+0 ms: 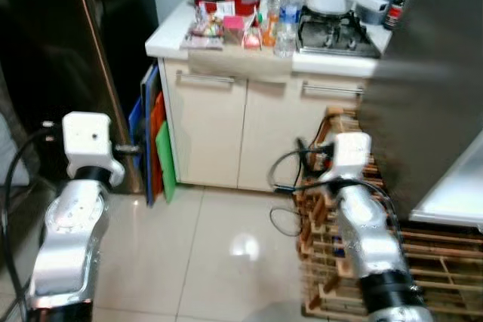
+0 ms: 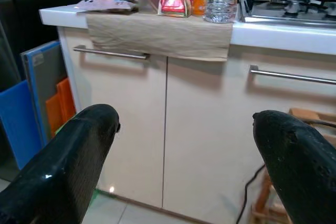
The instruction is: Restocking fridge
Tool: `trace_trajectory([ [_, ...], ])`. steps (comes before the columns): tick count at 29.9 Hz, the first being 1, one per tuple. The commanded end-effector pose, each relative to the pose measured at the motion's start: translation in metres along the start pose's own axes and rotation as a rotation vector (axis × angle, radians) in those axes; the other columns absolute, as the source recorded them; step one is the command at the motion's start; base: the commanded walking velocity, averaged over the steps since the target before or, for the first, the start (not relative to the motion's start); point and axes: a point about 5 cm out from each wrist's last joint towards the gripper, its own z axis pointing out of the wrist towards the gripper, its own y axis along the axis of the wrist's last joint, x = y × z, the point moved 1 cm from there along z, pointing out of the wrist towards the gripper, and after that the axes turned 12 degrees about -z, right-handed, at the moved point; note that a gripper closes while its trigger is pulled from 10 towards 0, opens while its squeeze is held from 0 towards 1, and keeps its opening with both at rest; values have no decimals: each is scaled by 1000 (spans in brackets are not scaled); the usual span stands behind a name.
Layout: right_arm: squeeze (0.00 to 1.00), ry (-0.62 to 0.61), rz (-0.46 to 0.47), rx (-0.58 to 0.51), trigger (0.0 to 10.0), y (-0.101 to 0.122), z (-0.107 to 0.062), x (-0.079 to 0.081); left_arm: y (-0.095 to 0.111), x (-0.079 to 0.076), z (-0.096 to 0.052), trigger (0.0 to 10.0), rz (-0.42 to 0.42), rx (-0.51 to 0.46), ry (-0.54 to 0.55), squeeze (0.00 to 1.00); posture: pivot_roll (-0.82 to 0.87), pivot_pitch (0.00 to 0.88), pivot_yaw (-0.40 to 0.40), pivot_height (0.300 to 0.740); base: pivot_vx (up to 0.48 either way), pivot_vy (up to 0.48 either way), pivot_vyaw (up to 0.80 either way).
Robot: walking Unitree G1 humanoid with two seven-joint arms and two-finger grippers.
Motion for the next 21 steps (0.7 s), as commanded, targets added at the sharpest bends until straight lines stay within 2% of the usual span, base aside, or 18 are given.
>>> trace_trajectory([
  [1,0,-30,-9,6,10000,-3,0,-11,3,-9,2,10000,-11,-23,-26,0,8,0,-27,740,480,0,0],
  [11,0,-20,9,0,10000,-5,3,-5,-1,-6,1,10000,-23,-9,-25,0,9,0,-21,740,478,0,0],
  [13,0,-20,12,4,10000,-6,4,-4,0,-5,2,10000,-22,-8,-21,0,9,0,-20,740,371,304,0],
  [18,0,-33,10,-8,10000,-6,4,-5,2,-7,4,10000,-13,-16,-33,0,7,0,-19,740,97,418,-716],
  [21,0,-35,13,-11,10000,-5,4,-7,6,-12,6,10000,-10,-30,-52,0,2,0,-18,740,329,339,0],
])
